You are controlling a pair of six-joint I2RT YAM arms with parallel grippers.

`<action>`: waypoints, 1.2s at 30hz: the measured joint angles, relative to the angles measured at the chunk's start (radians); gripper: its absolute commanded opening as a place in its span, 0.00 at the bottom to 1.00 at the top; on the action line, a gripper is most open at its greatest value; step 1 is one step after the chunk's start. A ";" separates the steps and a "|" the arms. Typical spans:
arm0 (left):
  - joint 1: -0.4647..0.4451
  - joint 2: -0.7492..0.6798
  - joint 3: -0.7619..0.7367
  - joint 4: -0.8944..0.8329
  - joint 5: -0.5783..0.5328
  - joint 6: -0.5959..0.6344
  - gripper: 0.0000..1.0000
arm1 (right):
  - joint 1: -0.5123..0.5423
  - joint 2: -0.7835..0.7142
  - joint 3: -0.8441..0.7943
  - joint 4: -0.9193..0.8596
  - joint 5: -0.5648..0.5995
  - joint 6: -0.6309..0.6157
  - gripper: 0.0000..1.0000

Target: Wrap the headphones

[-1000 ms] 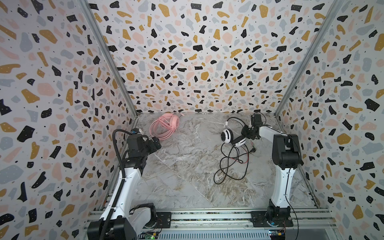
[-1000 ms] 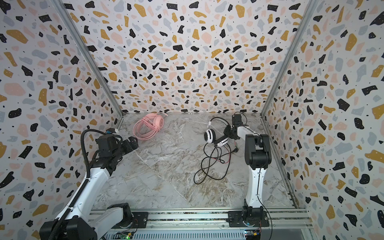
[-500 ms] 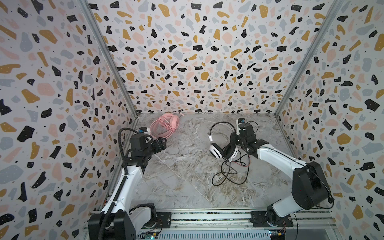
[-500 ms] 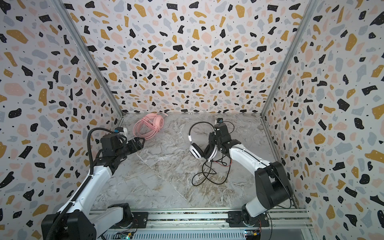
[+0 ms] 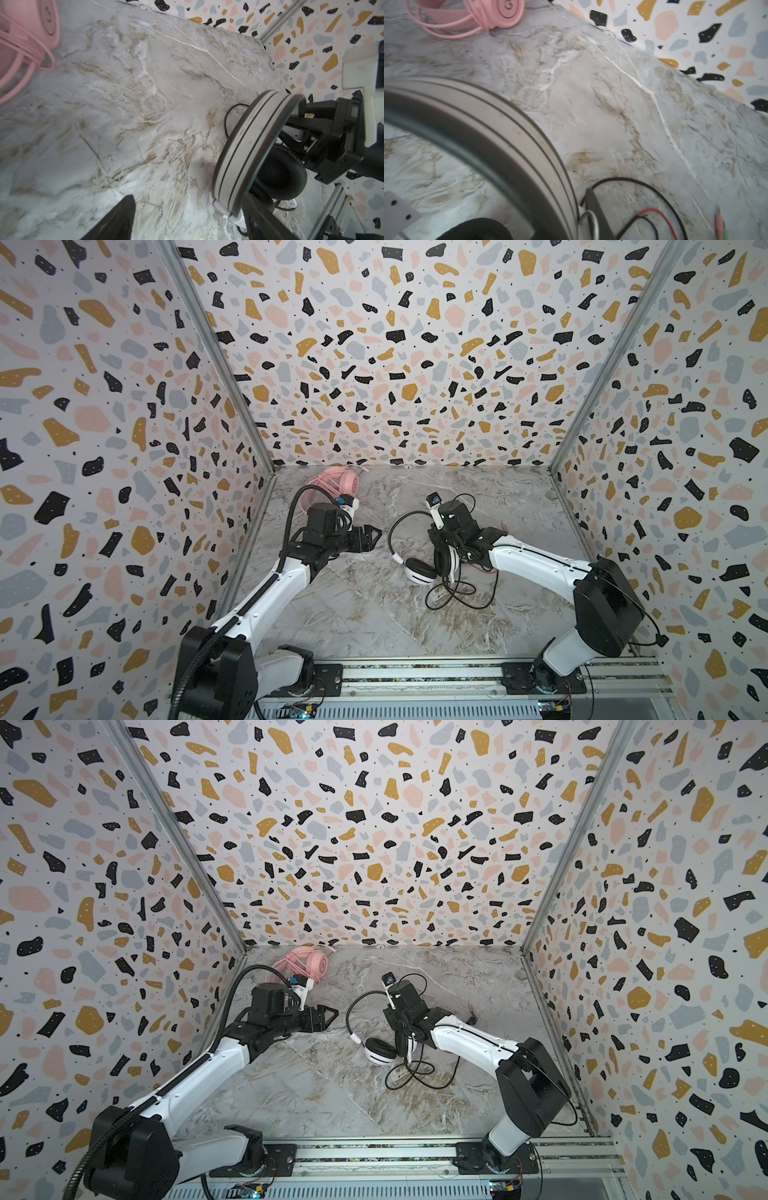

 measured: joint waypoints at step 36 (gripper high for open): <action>-0.175 0.055 0.016 -0.169 -0.257 0.156 0.43 | 0.158 0.114 0.164 -0.124 -0.078 -0.098 0.03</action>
